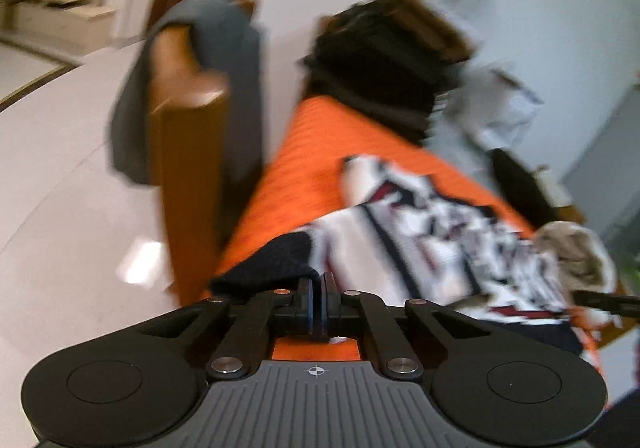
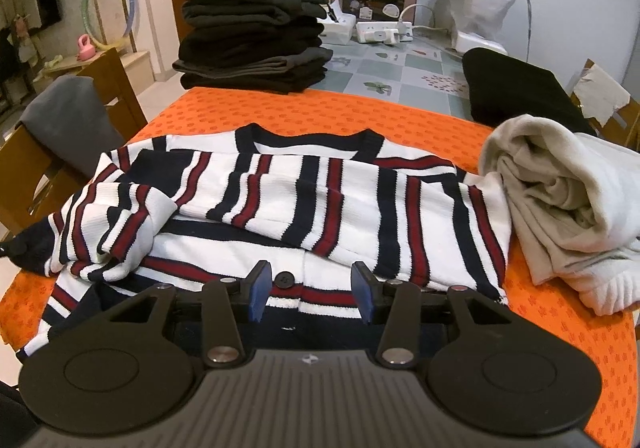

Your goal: Fold clothes

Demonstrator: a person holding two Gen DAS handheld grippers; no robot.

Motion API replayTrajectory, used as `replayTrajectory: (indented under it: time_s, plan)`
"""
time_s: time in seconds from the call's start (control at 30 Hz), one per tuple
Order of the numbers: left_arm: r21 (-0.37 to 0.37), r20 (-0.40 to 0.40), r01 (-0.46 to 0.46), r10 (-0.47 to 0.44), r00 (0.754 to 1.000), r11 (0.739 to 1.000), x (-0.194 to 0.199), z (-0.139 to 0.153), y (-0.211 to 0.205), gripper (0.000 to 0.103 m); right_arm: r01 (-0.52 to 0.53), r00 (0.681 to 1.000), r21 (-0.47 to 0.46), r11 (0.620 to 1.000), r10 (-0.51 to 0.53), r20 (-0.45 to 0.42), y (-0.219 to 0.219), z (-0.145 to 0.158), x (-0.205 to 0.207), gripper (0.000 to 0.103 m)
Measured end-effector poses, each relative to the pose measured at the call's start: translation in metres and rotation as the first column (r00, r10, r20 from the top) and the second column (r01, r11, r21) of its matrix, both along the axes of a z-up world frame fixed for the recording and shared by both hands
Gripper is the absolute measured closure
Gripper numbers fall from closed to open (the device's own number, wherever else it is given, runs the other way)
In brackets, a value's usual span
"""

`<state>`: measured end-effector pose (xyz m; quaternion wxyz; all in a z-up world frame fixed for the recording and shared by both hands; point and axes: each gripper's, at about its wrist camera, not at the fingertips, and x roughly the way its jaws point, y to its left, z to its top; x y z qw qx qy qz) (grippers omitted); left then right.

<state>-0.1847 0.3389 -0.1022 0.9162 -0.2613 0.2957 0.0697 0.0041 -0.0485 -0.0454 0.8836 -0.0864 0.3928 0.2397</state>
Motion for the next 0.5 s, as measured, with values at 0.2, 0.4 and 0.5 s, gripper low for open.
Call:
replayTrajectory:
  time_s: [0.2,0.4,0.5]
  plan:
    - [0.008,0.120,0.126,-0.126,0.985,0.992,0.016,0.040,-0.017,0.097,0.029,1.000,0.012,1.000,-0.029,-0.003,-0.009,-0.001,-0.003,0.053]
    - [0.028,0.186,0.285,-0.285,0.940,0.958,0.053,0.071,-0.051,0.097,0.059,0.998,0.024,0.998,-0.059,-0.003,-0.018,-0.002,-0.007,0.053]
    - [0.028,0.210,0.397,-0.393,0.895,0.918,0.076,0.083,-0.076,0.097,0.073,0.997,0.031,0.997,-0.073,-0.004,-0.023,-0.002,-0.009,0.053]
